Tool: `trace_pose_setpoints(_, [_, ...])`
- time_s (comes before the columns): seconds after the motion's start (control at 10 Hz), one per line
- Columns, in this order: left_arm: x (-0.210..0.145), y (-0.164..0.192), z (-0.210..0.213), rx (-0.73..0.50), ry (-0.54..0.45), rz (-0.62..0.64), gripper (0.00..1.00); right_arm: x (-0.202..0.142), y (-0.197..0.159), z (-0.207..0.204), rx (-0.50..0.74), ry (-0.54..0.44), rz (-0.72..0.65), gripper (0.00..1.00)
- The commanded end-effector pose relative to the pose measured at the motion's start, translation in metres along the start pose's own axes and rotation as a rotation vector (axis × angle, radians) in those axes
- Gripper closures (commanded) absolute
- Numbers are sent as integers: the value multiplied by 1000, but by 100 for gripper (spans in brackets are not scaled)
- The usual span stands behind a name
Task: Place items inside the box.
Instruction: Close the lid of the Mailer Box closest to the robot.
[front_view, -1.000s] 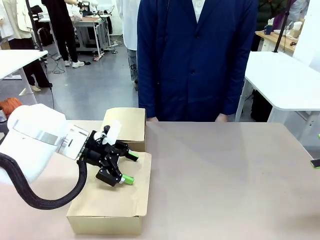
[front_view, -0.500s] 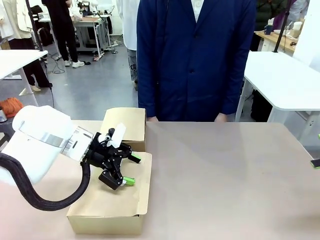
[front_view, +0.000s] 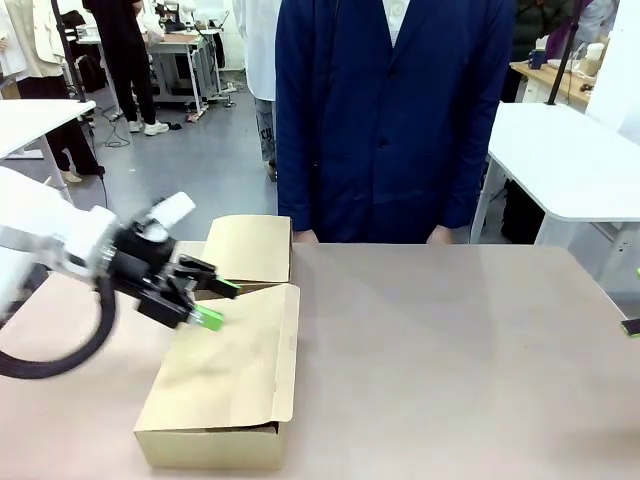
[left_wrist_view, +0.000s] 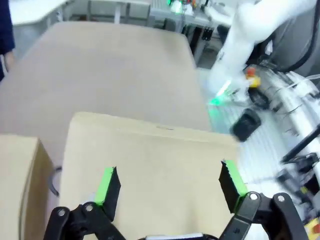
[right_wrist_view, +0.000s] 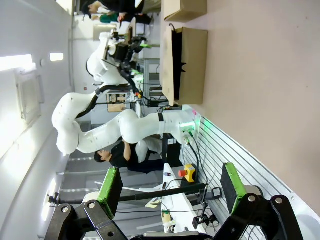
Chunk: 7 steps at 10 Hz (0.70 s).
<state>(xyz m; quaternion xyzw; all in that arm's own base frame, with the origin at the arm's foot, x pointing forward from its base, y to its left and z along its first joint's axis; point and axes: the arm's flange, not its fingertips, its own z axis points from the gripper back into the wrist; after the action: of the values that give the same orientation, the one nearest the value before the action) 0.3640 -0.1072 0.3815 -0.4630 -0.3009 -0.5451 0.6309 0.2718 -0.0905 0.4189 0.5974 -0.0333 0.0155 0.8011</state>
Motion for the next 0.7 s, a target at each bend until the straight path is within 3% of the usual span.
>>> trace_pose_setpoints(0.0, [-11,-37,47,-55,-110,234,0,-3,2,-2,10,-4,-8,0])
trace_pose_setpoints(0.2, [-14,-30,77,-17,-303,713,0,-3,2,-2,10,-4,-8,0])
trace_pose_setpoints(0.4, [-32,-11,114,-66,-554,977,0,-3,2,-2,10,-4,-8,0])
trace_pose_setpoints(0.6, [-53,15,125,-154,-667,1130,0,-3,2,-2,10,-4,-8,0])
